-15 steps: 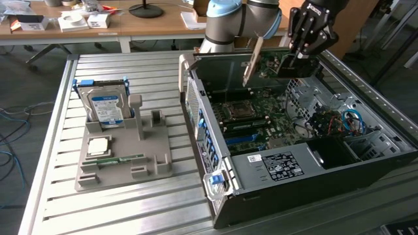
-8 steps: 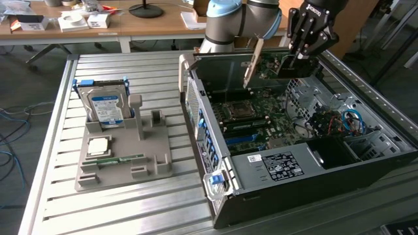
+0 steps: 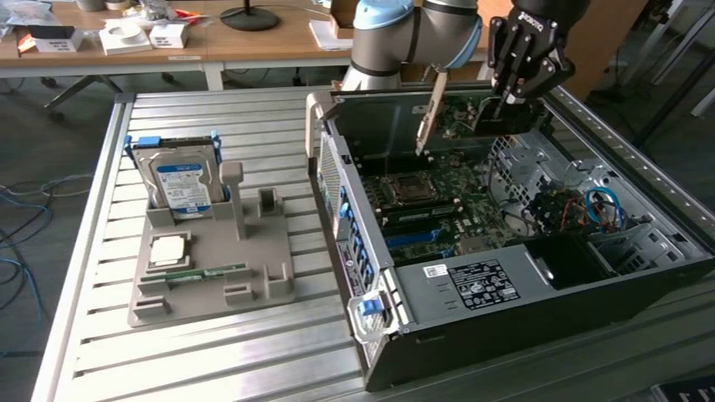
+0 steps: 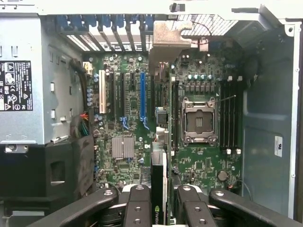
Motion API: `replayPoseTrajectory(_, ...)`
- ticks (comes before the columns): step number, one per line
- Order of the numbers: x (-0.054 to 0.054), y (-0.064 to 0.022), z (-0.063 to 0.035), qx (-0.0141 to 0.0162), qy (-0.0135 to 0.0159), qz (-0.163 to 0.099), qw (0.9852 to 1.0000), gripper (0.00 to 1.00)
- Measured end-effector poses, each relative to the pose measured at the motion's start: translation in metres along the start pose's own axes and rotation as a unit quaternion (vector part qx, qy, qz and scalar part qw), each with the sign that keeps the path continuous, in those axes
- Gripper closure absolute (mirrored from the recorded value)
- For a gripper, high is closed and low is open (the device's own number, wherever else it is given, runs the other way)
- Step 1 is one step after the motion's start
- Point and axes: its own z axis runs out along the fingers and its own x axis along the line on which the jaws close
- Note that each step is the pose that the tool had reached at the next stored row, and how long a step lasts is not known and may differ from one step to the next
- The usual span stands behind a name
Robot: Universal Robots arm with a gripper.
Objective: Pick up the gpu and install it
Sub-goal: 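Insert the gpu into the slot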
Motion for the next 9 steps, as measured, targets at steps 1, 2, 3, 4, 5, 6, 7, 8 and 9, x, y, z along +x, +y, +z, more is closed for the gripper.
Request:
replayPoseTrajectory(1,0.0,0.0012,0.0004,0.002,-0.0001,0.0,1.0,0.74)
replayPoseTrajectory(2,0.0001,0.0025,0.0009,0.0039,-0.0002,-0.001,1.0,0.74)
replayPoseTrajectory(3,0.0002,0.004,0.0012,0.0057,-0.0002,-0.001,1.0,0.74)
replayPoseTrajectory(4,0.0002,0.0055,0.0017,0.0073,-0.0003,-0.001,1.0,0.74)
replayPoseTrajectory(5,0.0002,0.0064,0.0021,0.0079,-0.0003,-0.002,1.0,0.74)
replayPoseTrajectory(6,0.0002,0.0064,0.0023,0.0079,-0.0003,-0.002,1.0,0.74)
replayPoseTrajectory(7,0.0003,0.0065,0.0024,0.0079,-0.0002,-0.002,1.0,0.74)
replayPoseTrajectory(8,0.0003,0.0065,0.0024,0.0078,-0.0002,-0.002,1.0,0.74)
replayPoseTrajectory(9,0.0003,0.0065,0.0024,0.0079,-0.0002,-0.002,1.0,0.74)
